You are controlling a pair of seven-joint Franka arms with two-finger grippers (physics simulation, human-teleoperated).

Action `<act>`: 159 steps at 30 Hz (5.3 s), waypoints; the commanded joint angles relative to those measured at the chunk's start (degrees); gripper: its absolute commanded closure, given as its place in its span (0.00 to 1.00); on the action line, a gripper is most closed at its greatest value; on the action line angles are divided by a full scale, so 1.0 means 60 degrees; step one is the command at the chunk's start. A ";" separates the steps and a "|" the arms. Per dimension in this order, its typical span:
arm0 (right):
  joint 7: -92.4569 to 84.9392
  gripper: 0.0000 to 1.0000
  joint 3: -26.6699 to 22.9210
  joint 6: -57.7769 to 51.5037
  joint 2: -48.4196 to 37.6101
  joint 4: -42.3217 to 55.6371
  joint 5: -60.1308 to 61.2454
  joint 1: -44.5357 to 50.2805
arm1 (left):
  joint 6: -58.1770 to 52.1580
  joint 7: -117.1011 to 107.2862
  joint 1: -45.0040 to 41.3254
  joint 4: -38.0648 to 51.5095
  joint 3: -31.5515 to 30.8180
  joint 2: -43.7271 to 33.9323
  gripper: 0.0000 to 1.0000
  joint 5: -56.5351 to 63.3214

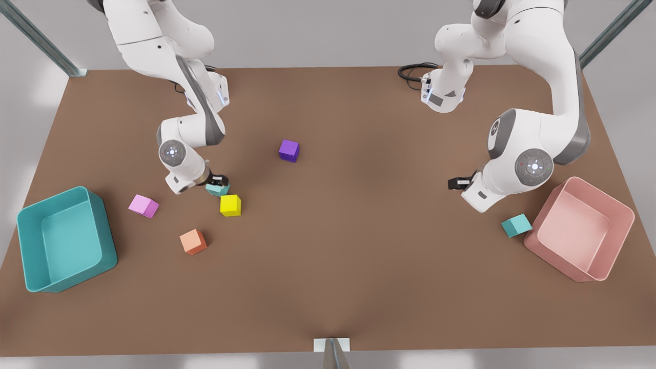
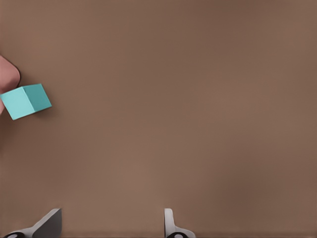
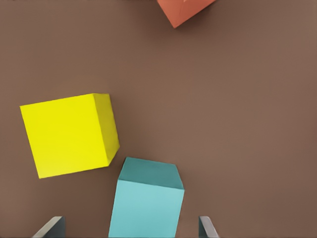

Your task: Stack the two blue cubes on top of each other

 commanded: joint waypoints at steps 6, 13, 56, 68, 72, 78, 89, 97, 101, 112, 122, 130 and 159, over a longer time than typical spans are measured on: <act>0.3237 0.00 0.0029 0.1390 0.0059 -0.0659 0.0051 0.0030 | -0.0105 -0.0185 0.0001 -0.0011 -0.0002 0.0103 0.00 0.0007; 0.3090 0.00 0.0044 0.1390 0.0353 -0.0733 0.0036 0.0088 | -0.0105 -0.0185 0.0001 -0.0011 -0.0002 0.0147 0.00 0.0007; 0.2109 0.33 0.0337 0.1273 0.0514 -0.1465 0.1280 0.0336 | -0.0310 -0.0214 -0.0029 -0.0011 -0.0002 0.0249 0.00 0.0007; 0.3470 0.33 0.0322 0.1039 0.3559 0.4216 0.4607 0.3940 | -0.0266 -0.0214 0.0879 -0.0011 0.0012 0.0601 0.00 -0.0125; 0.5343 0.33 0.0235 0.1039 0.6092 0.8010 0.4504 0.4936 | 0.1212 -0.0054 0.3573 0.0238 0.0012 0.1581 0.00 -0.0096; 0.7294 0.33 0.0190 0.1053 0.7735 0.9946 0.3215 0.5991 | 0.5520 0.1792 0.3692 -0.1168 0.1198 0.1993 0.00 -0.0784; 0.8041 0.00 0.0088 0.0878 0.6843 1.0034 0.3068 0.5962 | 0.7219 0.2217 0.3692 -0.2501 0.1389 0.2535 0.00 -0.0799; 0.5231 0.00 -0.0161 -0.7823 0.3823 0.9829 0.2191 0.0500 | 0.7307 0.2188 0.3634 -0.2618 0.1389 0.2872 0.00 -0.0799; -0.1710 0.00 -0.0117 -0.7984 0.2816 1.0195 -0.1458 -0.0103 | 0.7307 0.2159 0.3589 -0.2618 0.1389 0.2886 0.00 -0.0799; -0.1158 0.00 0.0586 -0.9142 -0.0072 0.8657 -0.1326 -0.0029 | 0.7395 0.2173 0.3604 -0.2706 0.1389 0.3150 0.00 -0.0799; -0.1377 0.00 0.0557 -0.9083 -0.0058 0.8598 -0.1194 -0.0073 | 0.7951 0.2115 0.3677 -0.2706 0.1374 0.3560 0.04 -0.0799; -0.1348 0.00 0.0557 -0.9083 -0.0058 0.8569 -0.1135 -0.0058 | 0.7849 0.1222 0.3590 -0.3614 0.1331 0.3092 0.33 -0.0828; -0.1919 0.00 0.0425 -0.9655 0.0030 0.8716 -0.1311 -0.0205 | 0.5783 -0.7714 -0.2929 -0.1168 -0.2083 0.3150 0.33 0.1150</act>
